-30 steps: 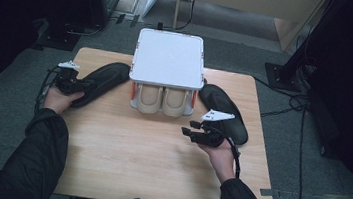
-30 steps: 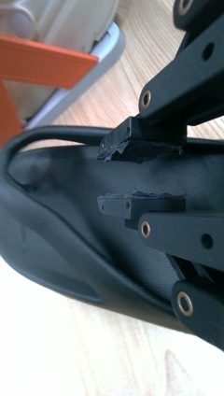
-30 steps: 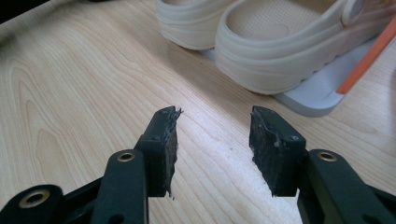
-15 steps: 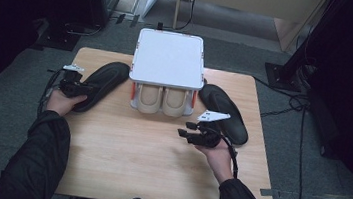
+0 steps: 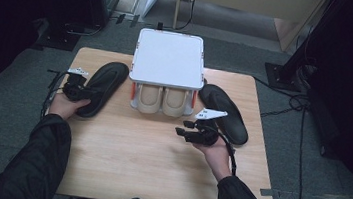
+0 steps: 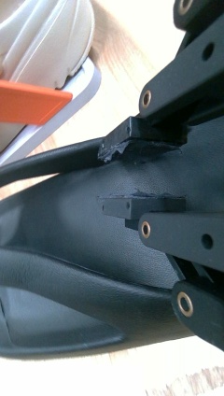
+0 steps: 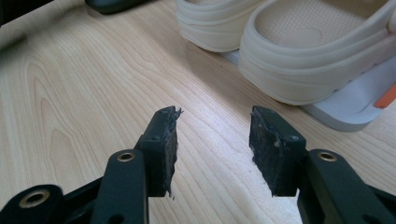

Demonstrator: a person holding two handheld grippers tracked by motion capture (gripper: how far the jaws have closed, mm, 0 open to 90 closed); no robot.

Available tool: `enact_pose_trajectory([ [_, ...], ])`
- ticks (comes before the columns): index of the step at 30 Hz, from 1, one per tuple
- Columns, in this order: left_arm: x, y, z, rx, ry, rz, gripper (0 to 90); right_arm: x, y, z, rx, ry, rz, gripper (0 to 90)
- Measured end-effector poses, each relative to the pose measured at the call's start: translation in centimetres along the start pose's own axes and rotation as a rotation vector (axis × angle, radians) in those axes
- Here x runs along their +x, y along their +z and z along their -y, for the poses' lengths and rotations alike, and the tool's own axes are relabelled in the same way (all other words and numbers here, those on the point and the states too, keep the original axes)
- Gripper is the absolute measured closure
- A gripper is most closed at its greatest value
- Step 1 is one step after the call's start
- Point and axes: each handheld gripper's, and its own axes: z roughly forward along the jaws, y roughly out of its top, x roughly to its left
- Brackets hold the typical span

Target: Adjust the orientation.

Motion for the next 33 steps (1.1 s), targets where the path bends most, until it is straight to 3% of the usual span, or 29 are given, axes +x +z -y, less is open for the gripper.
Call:
enact_pose_trajectory([
  [20, -2.4, 1.0, -0.9, 0.022, 0.039, 0.048, 69.4, 0.1, 0.4, 0.0, 0.012, 0.005, -0.012, 52.2],
  [24, -2.1, 0.3, -1.1, 0.023, 0.024, 0.025, 63.5, 0.1, 0.3, 0.0, 0.012, 0.005, -0.010, 52.1],
  [33, -0.9, -2.5, -2.1, -0.047, 0.009, -0.014, 54.9, 0.1, 0.3, 0.1, 0.015, 0.010, -0.006, 52.2],
])
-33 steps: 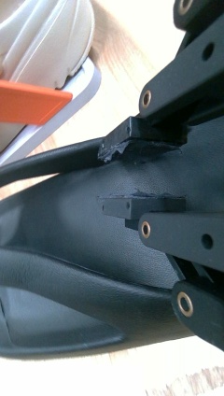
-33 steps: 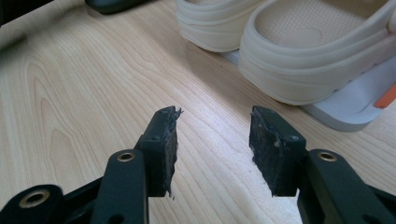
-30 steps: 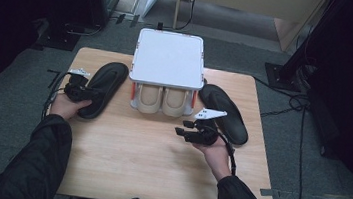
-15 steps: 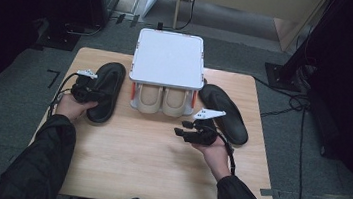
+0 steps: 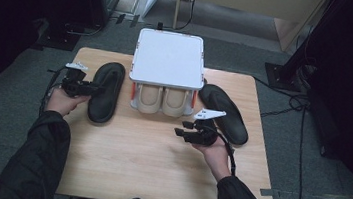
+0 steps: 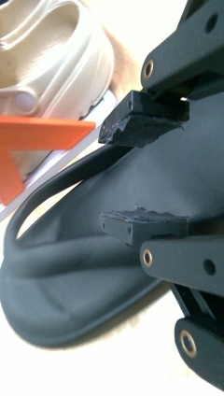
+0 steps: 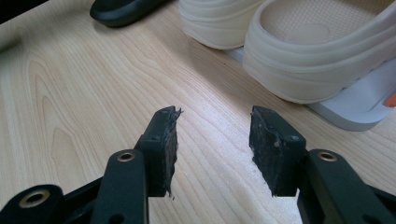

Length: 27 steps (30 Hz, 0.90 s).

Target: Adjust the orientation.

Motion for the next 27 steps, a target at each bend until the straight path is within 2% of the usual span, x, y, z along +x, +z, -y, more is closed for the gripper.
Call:
enact_pose_trajectory([
  [4, 1.1, 0.3, -0.4, 0.003, -0.033, -0.011, 47.8, 0.2, -0.1, 0.1, 0.002, 0.005, -0.001, 52.2],
  [8, 1.9, 1.3, -0.9, 0.004, -0.040, -0.014, 44.9, 0.4, -0.3, 0.3, 0.002, -0.008, 0.012, 52.1],
  [11, 2.3, 2.0, -0.7, -0.024, -0.049, -0.026, 45.6, 0.5, -0.6, 0.6, 0.002, -0.013, 0.023, 52.1],
  [13, 2.7, 2.5, -1.1, 0.026, -0.050, -0.021, 45.7, 0.6, -0.8, 0.8, -0.005, -0.008, 0.028, 52.1],
  [14, 2.7, 2.7, -1.3, 0.036, -0.041, -0.036, 45.2, 0.6, -1.0, 0.8, -0.008, -0.003, 0.031, 52.1],
  [16, 2.9, 2.9, -1.3, 0.002, -0.043, -0.039, 45.9, 0.6, -1.3, 1.1, -0.012, 0.001, 0.038, 52.1],
  [18, 3.2, 3.4, -1.5, 0.032, -0.062, -0.038, 45.6, 0.5, -1.5, 1.3, -0.015, 0.010, 0.046, 52.1],
  [19, 3.3, 3.6, -1.5, 0.038, -0.058, -0.037, 45.4, 0.4, -1.6, 1.4, -0.017, 0.017, 0.045, 52.1],
  [23, 3.6, 4.5, -1.6, 0.037, -0.060, -0.049, 46.1, 0.2, -1.9, 1.8, -0.020, 0.024, 0.055, 52.1],
  [25, 3.9, 4.9, -1.4, 0.044, -0.087, -0.052, 46.7, 0.2, -2.1, 1.9, -0.022, 0.031, 0.059, 52.1],
  [27, 4.1, 5.1, -1.2, 0.055, -0.098, -0.049, 49.9, 0.1, -2.2, 1.9, -0.024, 0.031, 0.059, 52.1],
])
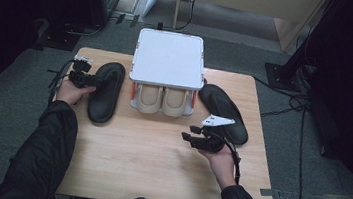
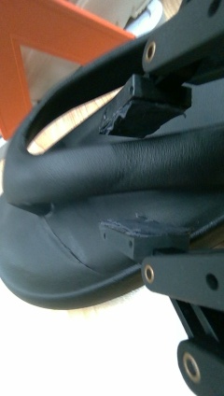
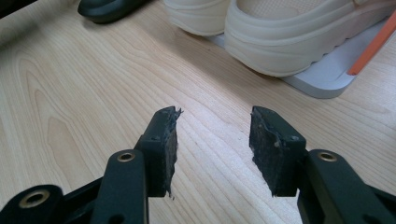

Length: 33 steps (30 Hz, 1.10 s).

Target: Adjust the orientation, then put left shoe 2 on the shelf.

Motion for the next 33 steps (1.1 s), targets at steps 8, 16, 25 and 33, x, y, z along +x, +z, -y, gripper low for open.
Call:
enact_pose_trajectory([
  [8, -0.3, 0.1, -0.1, 0.013, -0.007, 0.025, 65.5, 0.1, 0.3, 0.0, 0.009, -0.003, 0.000, 52.1],
  [16, -0.5, -0.5, -0.4, 0.004, -0.058, 0.031, 68.1, -0.1, 0.2, -0.1, 0.001, -0.002, -0.001, 52.0],
  [25, -1.3, -3.3, -0.7, -0.030, -0.083, 0.015, 68.2, 0.0, 0.7, -0.7, -0.003, -0.017, -0.018, 52.1],
  [33, -2.3, -6.0, -1.6, -0.070, -0.121, 0.022, 68.2, 0.0, 1.4, -1.4, -0.008, -0.029, -0.035, 52.1],
])
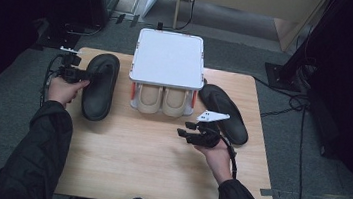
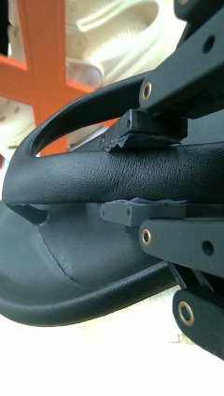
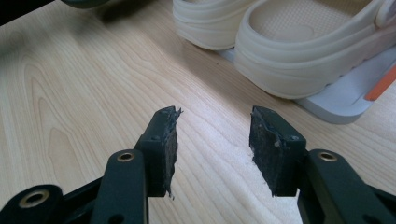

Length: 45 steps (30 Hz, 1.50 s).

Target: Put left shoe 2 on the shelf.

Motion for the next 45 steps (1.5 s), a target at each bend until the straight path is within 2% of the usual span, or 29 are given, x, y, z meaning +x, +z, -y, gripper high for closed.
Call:
enact_pose_trajectory([
  [7, -1.6, -2.0, -1.6, -0.051, 0.021, 0.014, 68.2, -0.2, 0.3, -0.5, 0.002, -0.020, -0.006, 51.9],
  [13, -3.3, -3.6, -4.1, -0.040, 0.055, -0.009, 68.3, -0.3, 0.3, -1.0, -0.004, -0.028, -0.002, 51.9],
  [22, -5.8, -4.7, -7.9, -0.047, 0.044, -0.010, 68.2, -0.8, -0.1, -1.0, -0.012, -0.013, 0.005, 52.0],
  [26, -7.1, -4.7, -9.4, -0.046, 0.044, -0.011, 68.2, -0.9, -0.3, -1.0, -0.019, -0.013, 0.011, 52.0],
  [28, -7.8, -4.6, -10.2, -0.046, 0.056, -0.035, 68.2, -0.9, -0.4, -1.0, -0.024, -0.019, 0.009, 52.0],
  [30, -8.5, -4.5, -10.9, -0.047, 0.051, -0.041, 68.2, -0.8, -0.4, -1.1, -0.028, -0.018, 0.006, 52.0],
  [35, -10.0, -3.8, -12.5, -0.045, 0.043, -0.024, 68.1, -1.1, -0.6, -1.0, -0.031, -0.006, 0.002, 52.0],
  [38, -11.1, -2.9, -13.3, -0.038, 0.048, -0.026, 68.1, -1.2, -0.6, -0.9, -0.026, -0.011, 0.008, 52.0],
  [41, -12.0, -2.2, -13.9, -0.047, 0.040, -0.004, 68.1, -1.2, -0.6, -0.9, -0.024, -0.011, 0.005, 52.0],
  [45, -13.2, -1.0, -14.6, -0.047, 0.045, 0.002, 68.1, -1.1, -0.8, -0.9, -0.035, -0.017, 0.000, 52.0],
])
